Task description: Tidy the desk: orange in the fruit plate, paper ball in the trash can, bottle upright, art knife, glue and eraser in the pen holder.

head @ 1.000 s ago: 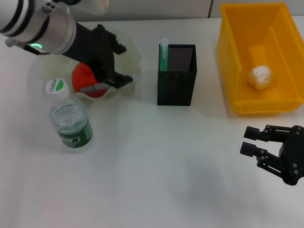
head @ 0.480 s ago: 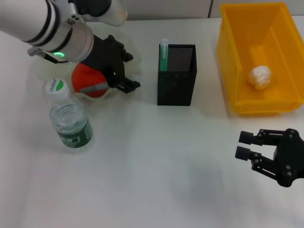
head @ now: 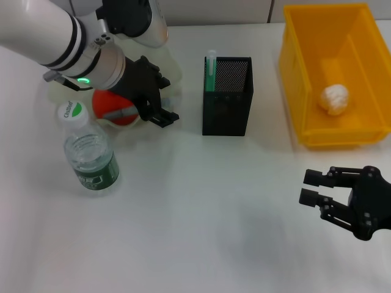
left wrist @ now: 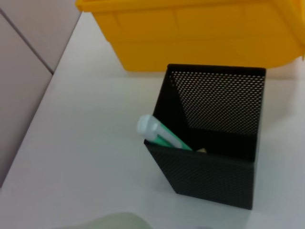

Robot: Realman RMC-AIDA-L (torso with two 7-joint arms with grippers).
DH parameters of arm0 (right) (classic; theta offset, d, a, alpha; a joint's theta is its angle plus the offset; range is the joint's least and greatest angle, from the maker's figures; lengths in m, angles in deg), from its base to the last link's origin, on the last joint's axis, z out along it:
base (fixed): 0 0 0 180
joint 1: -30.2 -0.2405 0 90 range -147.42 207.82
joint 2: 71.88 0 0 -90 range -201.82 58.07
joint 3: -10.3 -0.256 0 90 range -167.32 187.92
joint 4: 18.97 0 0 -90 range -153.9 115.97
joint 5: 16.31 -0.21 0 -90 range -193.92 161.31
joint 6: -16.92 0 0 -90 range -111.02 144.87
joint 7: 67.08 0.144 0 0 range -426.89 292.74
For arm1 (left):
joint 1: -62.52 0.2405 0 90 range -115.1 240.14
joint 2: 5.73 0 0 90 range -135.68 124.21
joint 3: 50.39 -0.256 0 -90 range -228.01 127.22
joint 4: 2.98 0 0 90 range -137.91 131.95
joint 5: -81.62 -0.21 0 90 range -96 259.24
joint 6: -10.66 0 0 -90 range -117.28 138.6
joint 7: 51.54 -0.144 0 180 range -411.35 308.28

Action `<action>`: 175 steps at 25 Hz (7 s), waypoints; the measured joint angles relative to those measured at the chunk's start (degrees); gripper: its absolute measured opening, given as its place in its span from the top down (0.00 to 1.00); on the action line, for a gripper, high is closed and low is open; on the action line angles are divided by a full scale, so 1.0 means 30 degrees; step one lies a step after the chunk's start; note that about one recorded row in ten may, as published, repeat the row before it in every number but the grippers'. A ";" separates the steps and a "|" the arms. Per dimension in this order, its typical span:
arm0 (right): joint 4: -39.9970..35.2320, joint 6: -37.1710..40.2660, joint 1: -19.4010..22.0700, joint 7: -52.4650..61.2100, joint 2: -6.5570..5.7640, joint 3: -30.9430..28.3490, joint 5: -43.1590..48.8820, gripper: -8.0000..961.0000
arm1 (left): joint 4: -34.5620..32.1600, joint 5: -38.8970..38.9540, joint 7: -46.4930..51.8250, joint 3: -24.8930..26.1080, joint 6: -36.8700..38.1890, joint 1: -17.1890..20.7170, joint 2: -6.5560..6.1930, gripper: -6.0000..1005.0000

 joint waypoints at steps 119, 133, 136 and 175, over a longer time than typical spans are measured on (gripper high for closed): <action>0.0687 -0.0156 -0.0847 0.0610 0.0018 -0.0003 0.0287 0.51 | -0.0172 2.2536 -1.0284 -0.3650 -0.6016 0.3658 -0.0027 0.84; 0.0542 -0.0052 -0.0782 0.0517 0.0012 0.0011 0.0258 0.49 | 0.6745 2.8453 -1.5738 -0.4101 -0.6021 0.1621 -0.0001 0.84; 0.0451 -0.0123 -0.0713 0.0432 0.0047 0.0022 0.0238 0.48 | 0.6988 2.8693 -1.5831 -0.4216 -0.6088 0.1604 0.0000 0.84; 0.0510 -0.0481 -0.0877 0.0307 0.0038 0.0032 0.0289 0.12 | 0.7347 3.1933 -1.6942 -0.5352 -0.4790 0.2553 -0.0152 0.47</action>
